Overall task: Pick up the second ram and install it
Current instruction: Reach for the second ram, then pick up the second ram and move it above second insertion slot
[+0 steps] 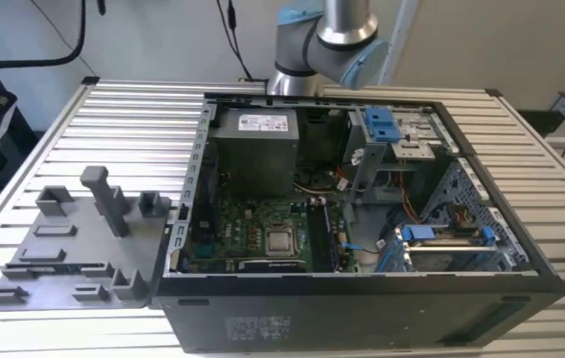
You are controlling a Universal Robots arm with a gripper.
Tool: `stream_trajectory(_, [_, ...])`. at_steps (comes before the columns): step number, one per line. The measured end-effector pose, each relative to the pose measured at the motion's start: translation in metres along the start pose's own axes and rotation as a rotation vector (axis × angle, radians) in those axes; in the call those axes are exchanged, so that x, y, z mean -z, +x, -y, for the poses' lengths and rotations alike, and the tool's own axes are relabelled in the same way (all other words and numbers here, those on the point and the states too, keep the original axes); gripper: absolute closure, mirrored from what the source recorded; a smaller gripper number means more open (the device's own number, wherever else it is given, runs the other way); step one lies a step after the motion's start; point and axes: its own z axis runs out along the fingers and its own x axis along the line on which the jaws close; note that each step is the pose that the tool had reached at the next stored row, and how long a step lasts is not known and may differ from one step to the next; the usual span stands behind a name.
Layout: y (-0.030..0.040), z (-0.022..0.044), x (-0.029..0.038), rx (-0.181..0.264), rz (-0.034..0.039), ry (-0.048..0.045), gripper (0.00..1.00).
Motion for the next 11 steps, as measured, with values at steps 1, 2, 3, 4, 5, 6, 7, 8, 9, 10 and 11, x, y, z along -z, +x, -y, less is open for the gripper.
stream_trajectory(1, [0.0001, 0.0, 0.0, 0.0, 0.0, 0.0, 0.89])
stream_trajectory(2, [0.0001, 0.0, 0.0, 0.0, 0.0, 0.0, 0.89])
stream_trajectory(3, [0.0002, 0.0, 0.0, 0.0, 0.0, -0.0001, 0.89])
stream_trajectory(4, [0.0002, 0.0, 0.0, 0.0, 0.0, 0.0, 0.89])
stream_trajectory(5, [0.0002, 0.0, 0.0, 0.0, 0.0, 0.0, 0.89])
stream_trajectory(6, [0.0002, 0.0, 0.0, 0.0, 0.0, 0.0, 0.89])
stream_trajectory(7, [0.0002, 0.0, 0.0, 0.0, 0.0, 0.0, 0.89])
stream_trajectory(8, [0.0002, 0.0, 0.0, 0.001, 0.0, 0.0, 0.89])
stream_trajectory(9, [0.0002, 0.0, 0.0, 0.001, 0.0, 0.0, 0.89])
stream_trajectory(10, [0.0002, 0.0, 0.0, 0.001, -0.0001, 0.0, 0.89])
stream_trajectory(11, [0.0002, 0.0, 0.0, 0.001, 0.0, -0.0001, 0.89])
